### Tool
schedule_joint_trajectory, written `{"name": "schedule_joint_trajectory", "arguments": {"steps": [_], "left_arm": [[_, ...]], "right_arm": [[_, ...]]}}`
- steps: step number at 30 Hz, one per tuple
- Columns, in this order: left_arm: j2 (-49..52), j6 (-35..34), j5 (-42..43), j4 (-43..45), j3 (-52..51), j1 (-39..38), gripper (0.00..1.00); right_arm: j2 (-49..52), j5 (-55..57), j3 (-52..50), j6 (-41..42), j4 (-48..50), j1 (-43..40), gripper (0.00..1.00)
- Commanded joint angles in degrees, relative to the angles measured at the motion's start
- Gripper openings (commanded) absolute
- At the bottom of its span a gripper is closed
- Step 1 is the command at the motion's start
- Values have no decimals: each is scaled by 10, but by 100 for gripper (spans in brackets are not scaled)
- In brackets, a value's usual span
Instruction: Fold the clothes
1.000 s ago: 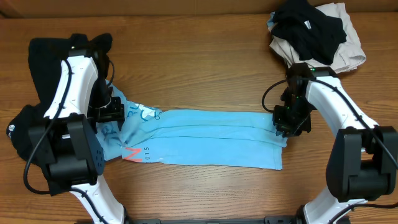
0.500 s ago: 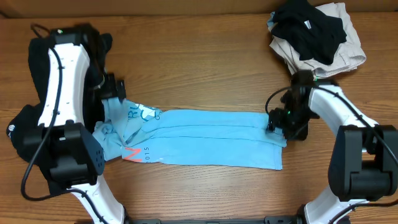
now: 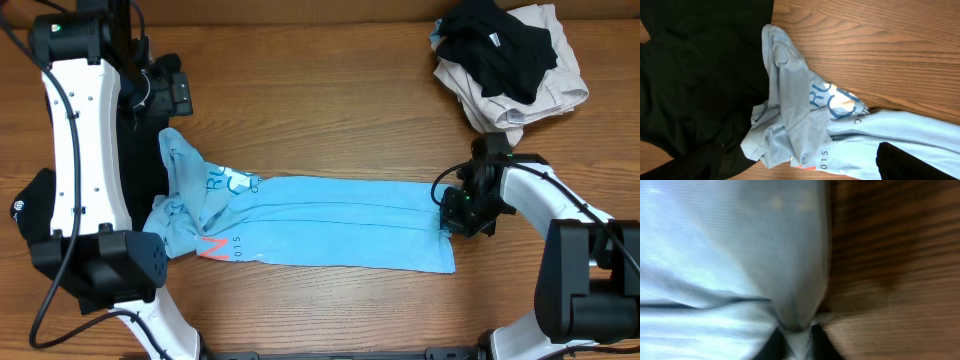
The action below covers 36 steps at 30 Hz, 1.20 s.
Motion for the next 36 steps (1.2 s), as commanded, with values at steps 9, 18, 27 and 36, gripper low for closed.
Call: {"name": "schedule_joint_trajectory", "arguments": {"steps": [9,18,27,36], "left_arm": [[-28,10,8,6,16,3,100],[-28,16,4,14,16,3,100],[-28,16,4,29,16,3,100],[-26,16,4,30,16,3,100]], "right_arm": [[30,-11,91,-11,-100,-133,4],[0,-27,198,-78,-204,-192,4],[-67,-62,211,-82,-210,-57,4],[-66,-62,210,7,-135,161,8]]}}
